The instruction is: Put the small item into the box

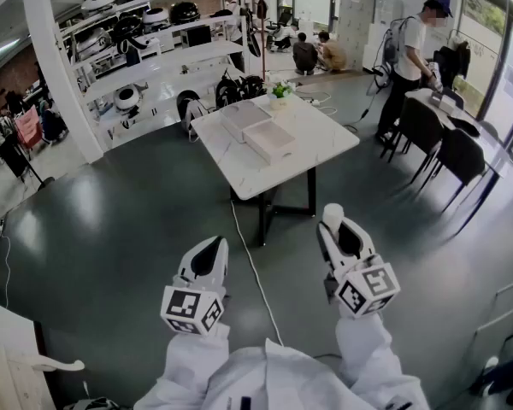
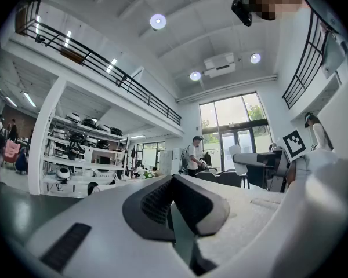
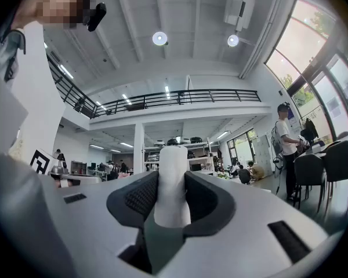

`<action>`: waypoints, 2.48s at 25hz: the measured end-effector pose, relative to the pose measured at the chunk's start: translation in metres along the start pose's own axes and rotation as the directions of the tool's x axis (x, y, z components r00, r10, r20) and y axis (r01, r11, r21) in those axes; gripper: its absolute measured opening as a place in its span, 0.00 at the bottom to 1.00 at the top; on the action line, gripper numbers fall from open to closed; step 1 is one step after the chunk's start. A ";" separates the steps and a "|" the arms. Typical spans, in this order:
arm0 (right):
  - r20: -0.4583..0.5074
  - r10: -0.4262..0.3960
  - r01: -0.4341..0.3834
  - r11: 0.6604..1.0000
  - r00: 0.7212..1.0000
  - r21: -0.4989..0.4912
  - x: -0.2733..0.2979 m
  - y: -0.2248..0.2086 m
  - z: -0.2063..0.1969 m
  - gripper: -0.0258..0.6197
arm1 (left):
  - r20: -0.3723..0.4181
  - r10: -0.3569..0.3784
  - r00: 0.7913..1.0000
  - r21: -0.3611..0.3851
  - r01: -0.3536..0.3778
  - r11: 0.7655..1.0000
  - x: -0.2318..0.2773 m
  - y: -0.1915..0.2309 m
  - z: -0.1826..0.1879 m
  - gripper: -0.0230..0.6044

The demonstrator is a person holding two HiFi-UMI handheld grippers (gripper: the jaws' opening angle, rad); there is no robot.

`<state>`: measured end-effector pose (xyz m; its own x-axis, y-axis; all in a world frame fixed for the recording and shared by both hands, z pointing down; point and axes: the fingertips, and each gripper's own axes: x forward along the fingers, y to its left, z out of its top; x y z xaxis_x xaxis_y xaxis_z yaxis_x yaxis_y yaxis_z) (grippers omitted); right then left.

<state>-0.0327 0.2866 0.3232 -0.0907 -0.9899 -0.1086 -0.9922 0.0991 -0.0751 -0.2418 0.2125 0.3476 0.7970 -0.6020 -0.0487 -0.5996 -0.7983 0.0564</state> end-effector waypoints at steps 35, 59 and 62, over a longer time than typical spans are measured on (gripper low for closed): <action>-0.067 0.058 -0.052 0.994 0.996 0.091 0.162 -0.079 -0.064 0.23 | -0.080 0.028 0.996 -0.056 -0.033 0.998 0.148 0.085 -0.049 0.03; -0.118 -0.030 0.040 0.996 0.993 0.082 0.298 -0.153 -0.098 0.23 | -0.109 -0.098 0.989 -0.121 0.084 0.989 0.303 0.166 -0.080 0.03; -0.120 -0.030 0.041 0.995 0.992 0.090 0.311 -0.165 -0.102 0.23 | -0.120 -0.093 0.988 -0.127 0.077 0.989 0.315 0.171 -0.086 0.03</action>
<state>0.0945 -0.0475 0.4031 -0.0701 -0.9975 0.0133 -0.9834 0.0669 -0.1689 -0.0865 -0.1121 0.4281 0.8520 -0.5193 0.0665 -0.5222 -0.8339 0.1787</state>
